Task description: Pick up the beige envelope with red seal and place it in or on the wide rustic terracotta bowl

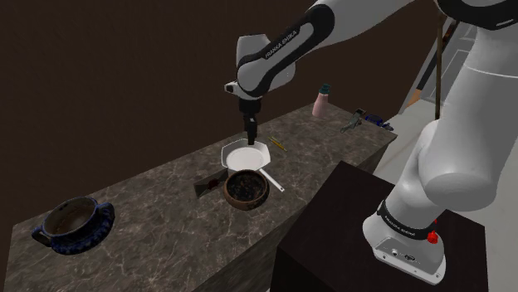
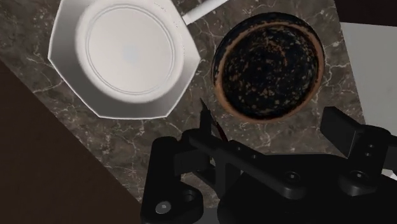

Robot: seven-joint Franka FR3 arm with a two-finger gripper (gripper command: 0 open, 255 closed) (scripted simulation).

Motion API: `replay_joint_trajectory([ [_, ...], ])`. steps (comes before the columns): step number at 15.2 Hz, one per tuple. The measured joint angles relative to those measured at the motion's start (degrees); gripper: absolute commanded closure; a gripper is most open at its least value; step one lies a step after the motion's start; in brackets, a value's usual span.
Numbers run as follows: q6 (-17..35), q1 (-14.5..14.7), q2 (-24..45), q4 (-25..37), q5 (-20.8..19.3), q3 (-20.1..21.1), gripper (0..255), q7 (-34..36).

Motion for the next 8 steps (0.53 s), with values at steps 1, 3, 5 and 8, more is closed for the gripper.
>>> replay_joint_trajectory([
  [1,1.45,0.33,2.01,0.57,0.07,0.43,0,-0.97],
  [3,3.64,0.63,6.58,3.00,0.08,1.09,0,-3.29],
  [5,5.16,0.93,10.72,5.68,-0.19,1.80,0,-5.34],
  [8,6.93,1.30,16.47,9.80,-0.94,2.78,0,-8.28],
])
